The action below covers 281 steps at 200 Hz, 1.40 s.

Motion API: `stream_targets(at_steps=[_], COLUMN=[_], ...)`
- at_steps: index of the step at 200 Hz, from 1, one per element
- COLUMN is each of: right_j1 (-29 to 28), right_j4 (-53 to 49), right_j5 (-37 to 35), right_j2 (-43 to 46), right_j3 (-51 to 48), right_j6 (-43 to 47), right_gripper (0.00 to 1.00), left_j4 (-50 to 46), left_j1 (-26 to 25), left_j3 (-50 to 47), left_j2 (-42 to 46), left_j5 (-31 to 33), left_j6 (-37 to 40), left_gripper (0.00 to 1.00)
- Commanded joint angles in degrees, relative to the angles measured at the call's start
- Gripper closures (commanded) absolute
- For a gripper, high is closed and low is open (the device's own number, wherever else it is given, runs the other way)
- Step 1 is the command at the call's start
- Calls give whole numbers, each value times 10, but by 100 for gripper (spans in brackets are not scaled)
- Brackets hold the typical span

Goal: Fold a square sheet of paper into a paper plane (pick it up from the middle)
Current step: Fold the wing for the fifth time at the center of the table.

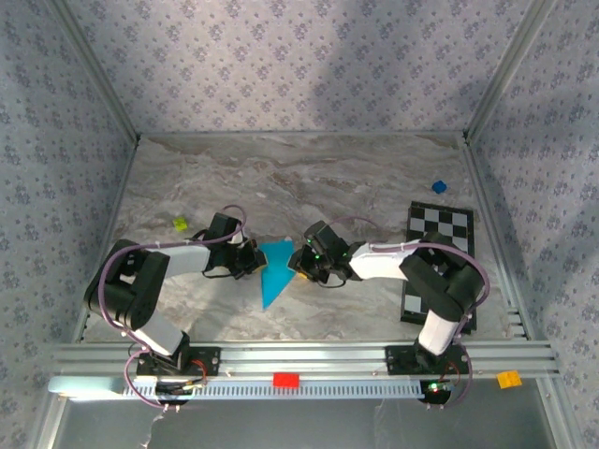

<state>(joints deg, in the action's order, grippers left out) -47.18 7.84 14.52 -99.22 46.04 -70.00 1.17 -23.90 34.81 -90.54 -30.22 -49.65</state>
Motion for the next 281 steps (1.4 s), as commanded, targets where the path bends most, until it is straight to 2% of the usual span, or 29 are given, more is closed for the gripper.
stream_targets(at_steps=[1, 51, 103, 129, 198, 239, 262, 281], right_j1=[2, 2, 17, 33, 56, 68, 56, 50], right_j4=[-24, -1, -54, -24, 12, -124, -162, -147], right_j5=[18, 52, 45, 99, 157, 85, 58, 62], right_j2=[-21, -28, -7, -22, -64, -32, -5, 6], right_j3=[17, 30, 56, 64, 90, 103, 88, 65], right_j6=[14, 36, 98, 109, 128, 165, 162, 146], right_gripper=[67, 68, 66, 65, 61, 59, 59, 59], left_j4=[-20, -19, -25, -26, -26, -34, -37, -34], left_j1=[0, 0, 0, 0, 1, 0, 0, 0], left_j3=[-1, 2, 4, 5, 4, 7, 9, 7], left_j2=[-18, -21, -20, -21, -27, -22, -22, -24], left_j5=[1, 2, 2, 1, 0, 2, 2, 2], left_j6=[15, 15, 18, 19, 22, 22, 25, 24], left_gripper=[100, 100, 100, 100, 100, 100, 100, 100])
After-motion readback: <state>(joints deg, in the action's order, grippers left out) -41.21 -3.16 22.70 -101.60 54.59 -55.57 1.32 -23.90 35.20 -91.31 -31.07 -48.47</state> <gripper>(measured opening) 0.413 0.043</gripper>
